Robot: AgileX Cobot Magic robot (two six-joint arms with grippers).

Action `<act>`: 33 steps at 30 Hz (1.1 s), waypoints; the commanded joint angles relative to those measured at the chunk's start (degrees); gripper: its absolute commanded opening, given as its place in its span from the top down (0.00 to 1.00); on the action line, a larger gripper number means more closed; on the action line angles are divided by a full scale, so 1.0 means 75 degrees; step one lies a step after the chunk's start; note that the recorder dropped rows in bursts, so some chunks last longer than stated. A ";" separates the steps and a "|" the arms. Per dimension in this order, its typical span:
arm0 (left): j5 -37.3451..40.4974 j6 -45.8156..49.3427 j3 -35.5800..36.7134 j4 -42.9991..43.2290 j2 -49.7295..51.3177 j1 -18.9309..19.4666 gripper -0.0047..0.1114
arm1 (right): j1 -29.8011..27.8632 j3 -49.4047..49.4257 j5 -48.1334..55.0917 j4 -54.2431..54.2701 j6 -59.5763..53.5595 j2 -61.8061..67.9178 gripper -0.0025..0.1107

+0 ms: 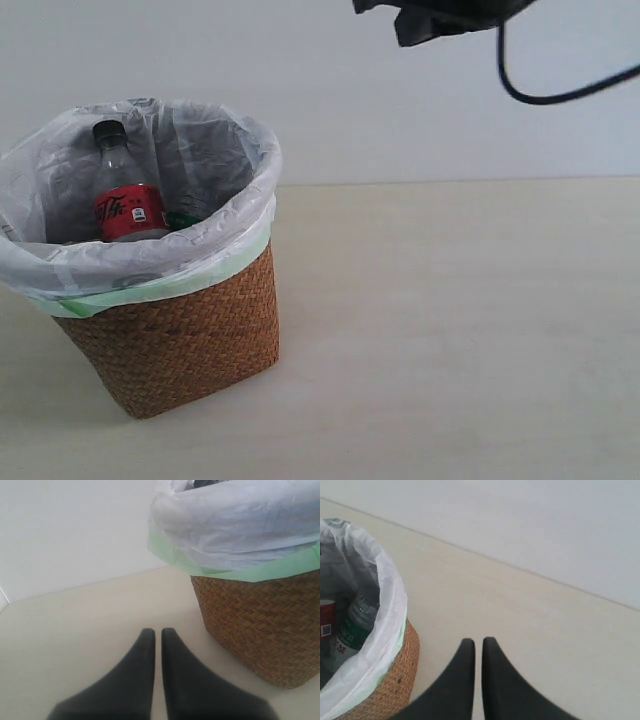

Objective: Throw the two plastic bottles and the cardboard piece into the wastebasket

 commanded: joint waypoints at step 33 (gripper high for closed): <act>-0.0027 -0.0072 0.0029 -0.0065 -0.0024 0.0036 0.93 | -0.0011 0.4460 -0.0545 -0.0277 0.0270 -0.8715 0.98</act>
